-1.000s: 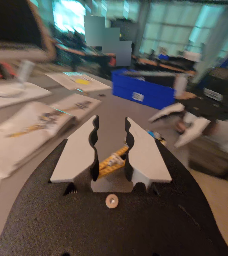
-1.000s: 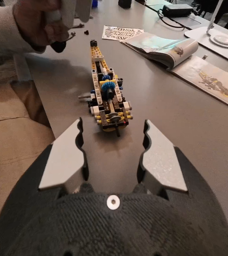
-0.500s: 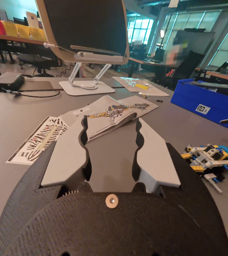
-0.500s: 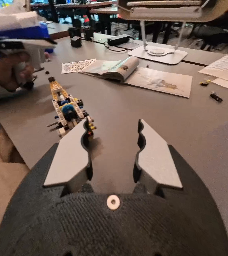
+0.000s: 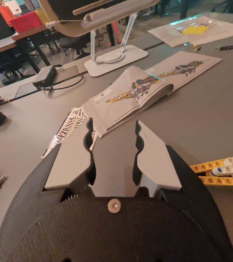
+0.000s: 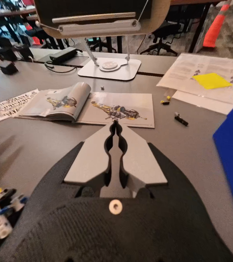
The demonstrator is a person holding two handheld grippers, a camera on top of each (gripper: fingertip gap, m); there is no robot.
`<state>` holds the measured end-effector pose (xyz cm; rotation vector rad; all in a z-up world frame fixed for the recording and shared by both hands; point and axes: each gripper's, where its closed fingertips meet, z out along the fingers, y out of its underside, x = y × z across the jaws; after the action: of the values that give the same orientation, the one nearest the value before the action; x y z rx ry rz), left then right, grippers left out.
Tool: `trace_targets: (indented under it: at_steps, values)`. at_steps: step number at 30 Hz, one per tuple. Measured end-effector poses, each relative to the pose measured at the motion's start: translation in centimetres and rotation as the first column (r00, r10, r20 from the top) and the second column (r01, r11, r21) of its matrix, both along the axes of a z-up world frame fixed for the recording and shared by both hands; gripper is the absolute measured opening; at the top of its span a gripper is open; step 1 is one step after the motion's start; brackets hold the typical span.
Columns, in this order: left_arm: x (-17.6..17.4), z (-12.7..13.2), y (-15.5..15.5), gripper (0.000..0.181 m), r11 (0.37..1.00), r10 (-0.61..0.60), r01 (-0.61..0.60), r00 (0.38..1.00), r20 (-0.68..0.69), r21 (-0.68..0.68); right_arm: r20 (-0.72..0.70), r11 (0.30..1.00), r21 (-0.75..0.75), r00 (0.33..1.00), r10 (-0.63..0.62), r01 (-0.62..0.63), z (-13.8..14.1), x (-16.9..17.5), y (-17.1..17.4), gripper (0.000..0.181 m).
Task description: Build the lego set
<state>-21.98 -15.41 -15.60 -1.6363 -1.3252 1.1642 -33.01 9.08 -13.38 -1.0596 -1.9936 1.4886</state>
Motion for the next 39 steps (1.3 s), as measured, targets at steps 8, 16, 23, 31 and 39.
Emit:
trace_targets:
  at_steps: [8,16,23,31,39]
  values:
    - [-1.8,1.9,-1.4,0.057,0.951,0.112,-0.108,0.994,0.003,0.289,0.068,0.995,0.091,0.997,0.023,-0.030,-3.3,-5.8,-1.5,0.051]
    - [-9.6,0.6,2.4,0.058,0.951,-0.218,0.162,0.956,0.199,0.262,0.050,0.987,0.157,0.999,0.019,-0.027,-3.6,-10.4,-1.3,0.049]
    - [-12.8,-2.6,0.9,0.040,0.959,-0.151,0.083,0.958,0.243,0.270,-0.002,0.941,0.321,0.994,-0.110,0.105,-4.4,-11.3,2.7,0.044]
    - [-11.8,-4.2,0.4,0.035,0.957,-0.184,0.103,0.938,0.293,0.272,-0.022,0.947,0.315,0.998,-0.062,0.066,-4.5,-10.6,0.8,0.036]
    - [-11.8,-4.8,0.0,0.034,0.931,-0.194,0.067,0.923,0.331,0.360,0.009,0.987,0.152,0.998,-0.061,0.059,-3.4,-10.5,0.8,0.035]
